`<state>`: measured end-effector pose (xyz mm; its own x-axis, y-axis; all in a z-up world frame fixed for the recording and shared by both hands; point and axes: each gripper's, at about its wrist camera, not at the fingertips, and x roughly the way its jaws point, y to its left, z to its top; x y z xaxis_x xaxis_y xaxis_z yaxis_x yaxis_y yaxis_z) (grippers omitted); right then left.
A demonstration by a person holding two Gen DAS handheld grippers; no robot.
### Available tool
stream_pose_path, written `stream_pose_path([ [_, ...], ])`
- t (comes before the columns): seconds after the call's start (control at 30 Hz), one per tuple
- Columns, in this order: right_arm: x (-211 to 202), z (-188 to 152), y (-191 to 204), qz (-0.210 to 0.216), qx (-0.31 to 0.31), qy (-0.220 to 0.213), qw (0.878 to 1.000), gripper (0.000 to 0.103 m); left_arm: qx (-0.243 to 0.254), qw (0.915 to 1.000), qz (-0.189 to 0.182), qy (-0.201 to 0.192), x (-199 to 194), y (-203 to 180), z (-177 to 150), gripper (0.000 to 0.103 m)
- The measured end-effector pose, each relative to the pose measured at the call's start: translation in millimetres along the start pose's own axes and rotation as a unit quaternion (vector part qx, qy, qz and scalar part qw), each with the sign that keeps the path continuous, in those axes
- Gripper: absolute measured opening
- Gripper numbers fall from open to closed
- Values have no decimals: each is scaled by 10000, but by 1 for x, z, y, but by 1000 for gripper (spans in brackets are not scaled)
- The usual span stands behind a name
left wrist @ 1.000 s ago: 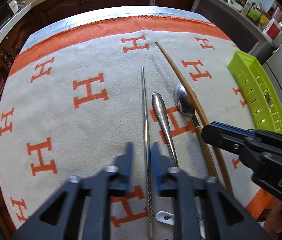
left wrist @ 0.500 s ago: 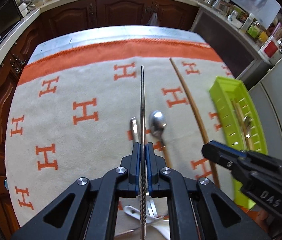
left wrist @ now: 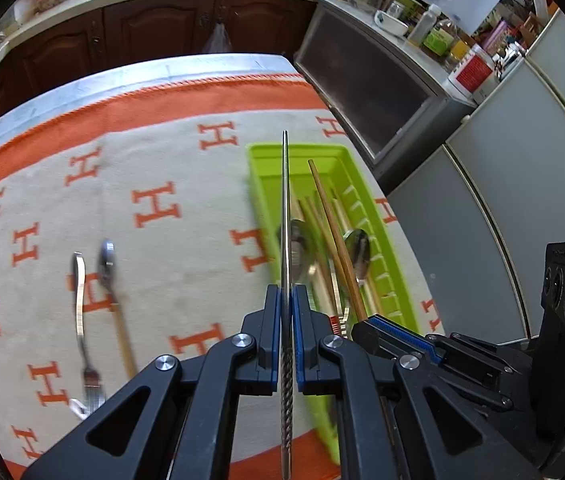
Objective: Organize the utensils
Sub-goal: 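Carry both chopsticks into the green tray and open both tools, then move both tools back over the remaining fork and spoons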
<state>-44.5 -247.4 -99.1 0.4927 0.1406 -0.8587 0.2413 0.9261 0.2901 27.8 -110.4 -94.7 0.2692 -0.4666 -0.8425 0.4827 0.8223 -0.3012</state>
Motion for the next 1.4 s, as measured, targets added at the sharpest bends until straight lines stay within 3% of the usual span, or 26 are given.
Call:
stream_pose_path([
  [0.27, 13, 2, -37, -408, -175, 363, 9984, 7, -256, 9983, 67, 516, 48, -12, -11, 4],
  [0.43, 20, 1, -29, -654, -341, 621, 9953, 8, 184, 9981, 215, 552, 45, -27, -18, 12],
  [0.63, -2, -4, -22, -678, -286, 568, 9957, 8, 232, 9985, 304, 386, 18, -22, -16, 47],
  [0.77, -19, -6, -15, -748, -352, 418, 9957, 11, 166, 9987, 373, 303, 0, -13, -17, 55],
  [1.03, -44, -2, 6, -781, -590, 124, 9951, 11, 145, 9985, 517, -71, -39, 1, -20, 56],
  [1.17, -50, 4, 22, -699, -815, 25, 9942, 11, -221, 9985, 464, -188, -59, 20, -17, 56],
  [1.4, -47, 7, 48, -318, -1177, -9, 9925, 11, -908, 9919, 752, -467, -96, 66, -24, 53],
])
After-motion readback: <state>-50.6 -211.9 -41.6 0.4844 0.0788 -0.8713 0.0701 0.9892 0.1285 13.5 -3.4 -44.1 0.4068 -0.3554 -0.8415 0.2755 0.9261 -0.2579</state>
